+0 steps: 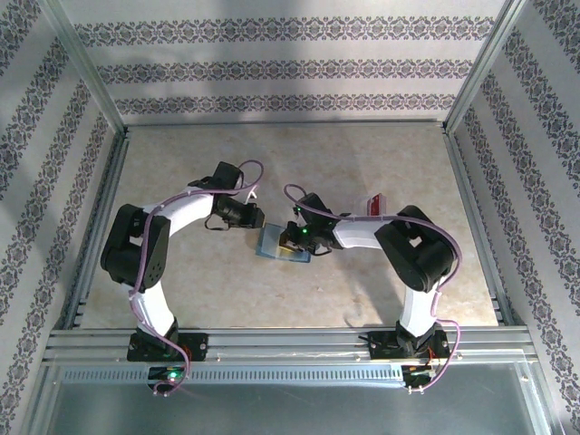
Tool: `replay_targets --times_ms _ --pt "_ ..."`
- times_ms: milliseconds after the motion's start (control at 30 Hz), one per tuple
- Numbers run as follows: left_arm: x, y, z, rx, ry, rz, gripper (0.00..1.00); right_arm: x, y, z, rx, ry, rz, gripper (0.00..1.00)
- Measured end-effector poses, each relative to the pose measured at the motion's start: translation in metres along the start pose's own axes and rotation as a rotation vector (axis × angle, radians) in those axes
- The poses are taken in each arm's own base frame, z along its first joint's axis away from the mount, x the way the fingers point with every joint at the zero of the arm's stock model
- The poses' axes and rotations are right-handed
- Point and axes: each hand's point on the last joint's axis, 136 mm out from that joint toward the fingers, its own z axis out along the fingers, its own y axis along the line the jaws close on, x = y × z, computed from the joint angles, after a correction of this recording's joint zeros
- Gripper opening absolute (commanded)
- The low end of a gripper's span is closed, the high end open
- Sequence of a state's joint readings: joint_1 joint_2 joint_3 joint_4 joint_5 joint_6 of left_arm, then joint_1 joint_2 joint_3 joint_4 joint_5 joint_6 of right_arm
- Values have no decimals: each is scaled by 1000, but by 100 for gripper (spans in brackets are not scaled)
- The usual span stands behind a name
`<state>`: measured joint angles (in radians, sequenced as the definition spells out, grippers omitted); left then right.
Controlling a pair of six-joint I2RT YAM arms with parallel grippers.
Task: Put the credit cards into the card holder
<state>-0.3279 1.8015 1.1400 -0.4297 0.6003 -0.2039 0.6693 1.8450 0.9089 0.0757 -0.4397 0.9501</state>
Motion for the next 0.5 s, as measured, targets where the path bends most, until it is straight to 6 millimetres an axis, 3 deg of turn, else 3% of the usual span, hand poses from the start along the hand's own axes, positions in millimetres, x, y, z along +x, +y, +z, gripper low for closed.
replay_targets --times_ms 267,367,500 --pt "13 -42 6 126 34 49 9 9 -10 -14 31 -21 17 1" --pt "17 -48 9 132 42 67 8 10 -11 -22 57 -29 14 2" --pt "19 -46 10 126 45 70 11 7 1 -50 63 -67 -20 10"
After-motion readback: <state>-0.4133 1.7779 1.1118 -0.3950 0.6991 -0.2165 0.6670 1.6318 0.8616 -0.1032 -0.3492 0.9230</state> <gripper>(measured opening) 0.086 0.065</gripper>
